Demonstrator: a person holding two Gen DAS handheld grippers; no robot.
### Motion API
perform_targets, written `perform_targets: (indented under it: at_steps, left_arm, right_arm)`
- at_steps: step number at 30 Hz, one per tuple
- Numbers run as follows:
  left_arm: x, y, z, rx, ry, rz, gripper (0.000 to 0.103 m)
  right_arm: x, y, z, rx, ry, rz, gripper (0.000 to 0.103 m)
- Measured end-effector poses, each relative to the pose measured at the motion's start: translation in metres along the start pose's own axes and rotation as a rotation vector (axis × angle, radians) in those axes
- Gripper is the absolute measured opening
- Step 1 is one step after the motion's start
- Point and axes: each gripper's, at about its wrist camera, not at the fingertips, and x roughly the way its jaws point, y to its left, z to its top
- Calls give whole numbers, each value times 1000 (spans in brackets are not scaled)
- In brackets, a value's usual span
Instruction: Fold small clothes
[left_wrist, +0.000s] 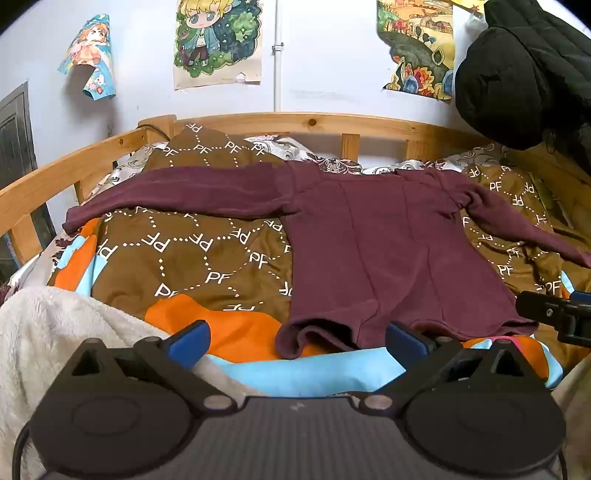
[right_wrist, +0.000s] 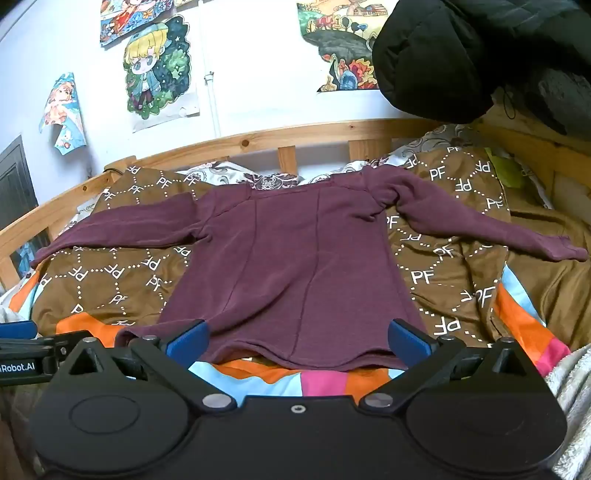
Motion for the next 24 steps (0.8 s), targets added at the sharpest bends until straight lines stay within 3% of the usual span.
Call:
perform_targets:
  at_steps: [24]
  left_arm:
    - [0, 0, 0, 1, 3, 1, 102]
  right_arm:
    - [1, -2, 0, 8, 6, 3, 103]
